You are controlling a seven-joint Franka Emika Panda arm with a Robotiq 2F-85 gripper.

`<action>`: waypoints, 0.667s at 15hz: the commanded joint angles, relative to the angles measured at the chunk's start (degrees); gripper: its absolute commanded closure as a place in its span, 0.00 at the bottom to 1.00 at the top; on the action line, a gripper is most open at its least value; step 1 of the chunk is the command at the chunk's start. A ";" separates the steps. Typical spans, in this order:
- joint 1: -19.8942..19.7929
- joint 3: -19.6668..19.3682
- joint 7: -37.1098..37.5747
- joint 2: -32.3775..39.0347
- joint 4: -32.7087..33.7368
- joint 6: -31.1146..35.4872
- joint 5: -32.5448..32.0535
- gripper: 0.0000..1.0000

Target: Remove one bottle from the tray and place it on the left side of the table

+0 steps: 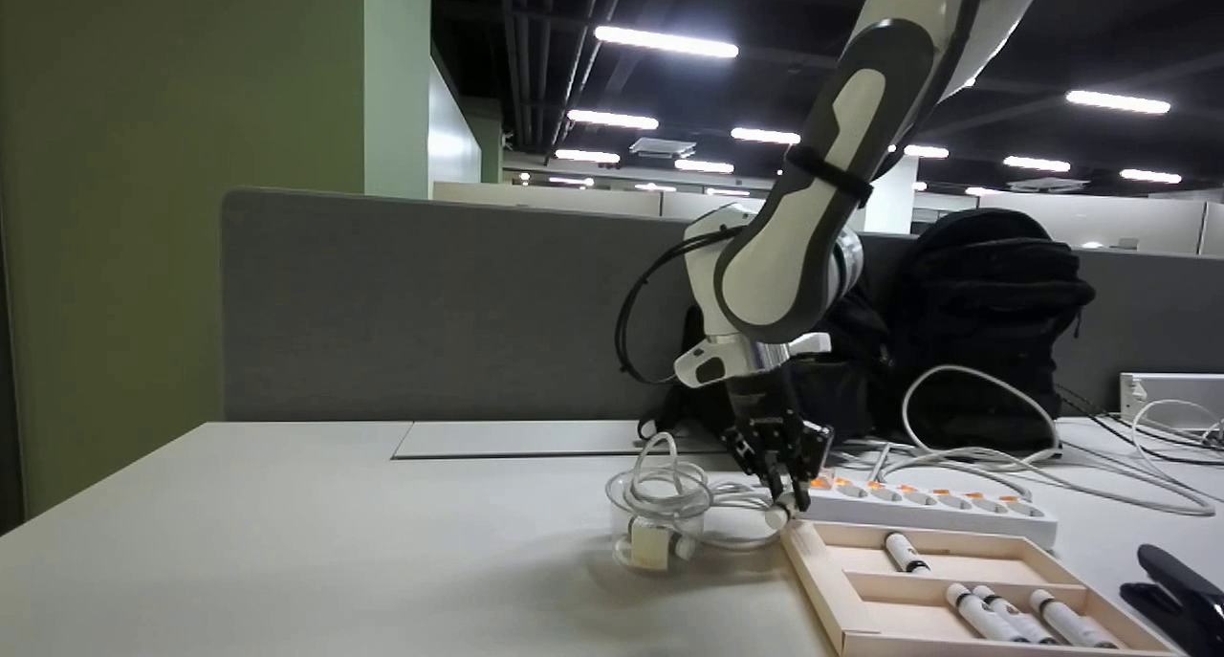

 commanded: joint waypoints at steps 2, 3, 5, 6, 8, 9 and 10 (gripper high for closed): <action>1.38 -2.56 -0.17 1.52 3.32 5.51 -8.58 0.93; 0.74 -2.06 -0.12 2.06 3.99 6.86 -8.44 0.93; -1.89 0.50 -1.51 3.31 4.96 8.45 -3.94 0.93; -2.87 1.44 -1.92 4.08 5.47 9.21 -1.76 0.93; -3.83 2.34 -2.96 5.61 6.60 10.02 2.10 0.93; -3.86 2.18 -2.88 6.25 6.97 10.74 3.48 0.93; -3.87 2.07 -2.95 6.79 7.40 10.59 5.13 0.70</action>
